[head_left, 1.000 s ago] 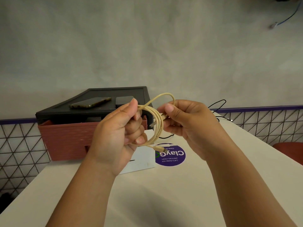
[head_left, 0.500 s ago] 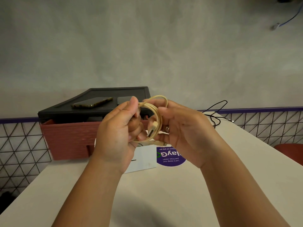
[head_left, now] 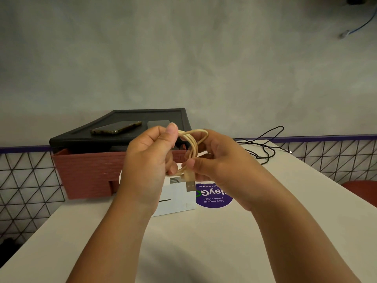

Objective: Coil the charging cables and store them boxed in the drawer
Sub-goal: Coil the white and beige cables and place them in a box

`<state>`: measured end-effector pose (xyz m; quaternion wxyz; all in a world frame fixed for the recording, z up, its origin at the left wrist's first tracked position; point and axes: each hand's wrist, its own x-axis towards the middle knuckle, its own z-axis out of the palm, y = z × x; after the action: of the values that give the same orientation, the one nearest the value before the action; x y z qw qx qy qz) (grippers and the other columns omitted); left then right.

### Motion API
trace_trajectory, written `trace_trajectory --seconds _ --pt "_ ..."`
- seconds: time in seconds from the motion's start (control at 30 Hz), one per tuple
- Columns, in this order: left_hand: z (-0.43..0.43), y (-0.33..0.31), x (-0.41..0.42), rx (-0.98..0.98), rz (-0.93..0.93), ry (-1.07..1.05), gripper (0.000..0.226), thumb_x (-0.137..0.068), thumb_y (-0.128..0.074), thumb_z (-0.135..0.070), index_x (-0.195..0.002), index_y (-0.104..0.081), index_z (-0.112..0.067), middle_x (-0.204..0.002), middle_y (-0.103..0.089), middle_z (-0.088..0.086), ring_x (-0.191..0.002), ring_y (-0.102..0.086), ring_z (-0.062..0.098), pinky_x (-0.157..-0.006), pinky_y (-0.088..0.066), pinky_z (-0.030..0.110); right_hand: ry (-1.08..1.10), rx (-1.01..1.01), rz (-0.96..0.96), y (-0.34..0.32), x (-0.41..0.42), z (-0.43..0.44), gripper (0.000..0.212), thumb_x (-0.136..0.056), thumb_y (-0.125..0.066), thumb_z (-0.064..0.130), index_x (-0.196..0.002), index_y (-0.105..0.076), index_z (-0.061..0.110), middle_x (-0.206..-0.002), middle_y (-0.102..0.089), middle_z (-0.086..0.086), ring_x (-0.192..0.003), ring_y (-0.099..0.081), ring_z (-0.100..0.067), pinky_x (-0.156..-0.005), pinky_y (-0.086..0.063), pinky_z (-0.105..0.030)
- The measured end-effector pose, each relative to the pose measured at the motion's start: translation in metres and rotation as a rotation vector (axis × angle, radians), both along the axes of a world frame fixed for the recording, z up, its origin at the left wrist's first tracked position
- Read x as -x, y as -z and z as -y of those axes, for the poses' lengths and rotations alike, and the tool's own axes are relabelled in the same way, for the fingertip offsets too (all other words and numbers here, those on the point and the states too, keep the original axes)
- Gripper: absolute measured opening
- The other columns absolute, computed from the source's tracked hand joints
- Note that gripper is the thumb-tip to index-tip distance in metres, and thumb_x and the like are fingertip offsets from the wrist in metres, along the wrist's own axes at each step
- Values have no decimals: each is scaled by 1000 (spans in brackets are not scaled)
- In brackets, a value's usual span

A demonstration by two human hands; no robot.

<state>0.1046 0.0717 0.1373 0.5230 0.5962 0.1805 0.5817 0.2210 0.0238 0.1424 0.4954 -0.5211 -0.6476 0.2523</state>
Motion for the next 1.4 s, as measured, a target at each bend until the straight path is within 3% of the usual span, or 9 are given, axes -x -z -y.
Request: trace_trajectory --seconds 0.13,0.3,0.47,0.67,0.87,0.97,1.17,1.3,1.4 --pt "1 1 -1 -27 -20 -56 51 -91 -48 -25 -41 -58 -31 -33 -27 -12 -31 -28 4 -43 -31 21 37 21 21 -2 2 4 34 -85 -61 7 -109 -59 30 -96 -66 8 -86 -66 -13 -67 -56 -22" --pt "7 -2 -3 -74 -9 -66 44 -88 -49 -26 -46 -61 -30 -32 -38 -10 -30 -35 5 -38 -33 16 -10 68 -135 -3 8 3 14 -89 -59 16 -96 -59 28 -81 -69 2 -62 -63 -7 -61 -51 -22" --pt "9 -1 -3 -97 -14 -58 30 -94 -46 -19 -66 -56 -14 -35 -44 -12 -33 -46 6 -36 -37 14 -40 39 -222 -2 12 2 11 -86 -63 13 -93 -58 21 -72 -65 -2 -61 -59 -13 -55 -48 -19" --pt "9 -2 -4 -117 2 -41 46 -90 -47 -22 -47 -60 -27 -31 -37 -8 -28 -35 4 -36 -34 14 5 12 -265 4 17 -3 13 -88 -59 6 -93 -57 18 -63 -60 2 -48 -53 -3 -47 -45 -13" --pt "9 -2 -5 -141 -11 -53 53 -94 -45 -14 -45 -61 -29 -33 -40 -13 -30 -40 4 -37 -35 12 38 1 -177 2 18 -2 26 -86 -59 2 -81 -54 28 -63 -60 9 -47 -56 2 -46 -44 -9" --pt "8 0 -6 -147 -15 -67 52 -94 -45 -14 -46 -61 -28 -33 -40 -13 -31 -39 3 -38 -34 12 64 24 -86 3 17 -2 28 -85 -59 7 -81 -51 34 -71 -60 13 -56 -58 -2 -51 -51 -12" --pt "4 3 -4 -166 -36 -97 44 -91 -54 -21 -48 -62 -30 -34 -42 -13 -33 -40 4 -41 -36 14 21 105 8 1 10 1 30 -87 -60 10 -109 -52 28 -99 -65 6 -70 -66 -8 -64 -55 -17" --pt "0 4 -4 -175 -66 -108 33 -80 -49 -33 -49 -60 -32 -35 -40 -13 -33 -35 5 -44 -35 19 -9 83 79 -1 4 3 32 -86 -62 10 -96 -51 38 -93 -65 13 -70 -65 -4 -70 -54 -20" --pt "-1 5 -4 -179 -72 -104 33 -80 -49 -33 -49 -59 -32 -35 -41 -13 -33 -34 5 -44 -35 19 15 86 151 -1 0 4 31 -84 -65 14 -94 -50 39 -92 -64 15 -75 -63 -4 -68 -49 -14"
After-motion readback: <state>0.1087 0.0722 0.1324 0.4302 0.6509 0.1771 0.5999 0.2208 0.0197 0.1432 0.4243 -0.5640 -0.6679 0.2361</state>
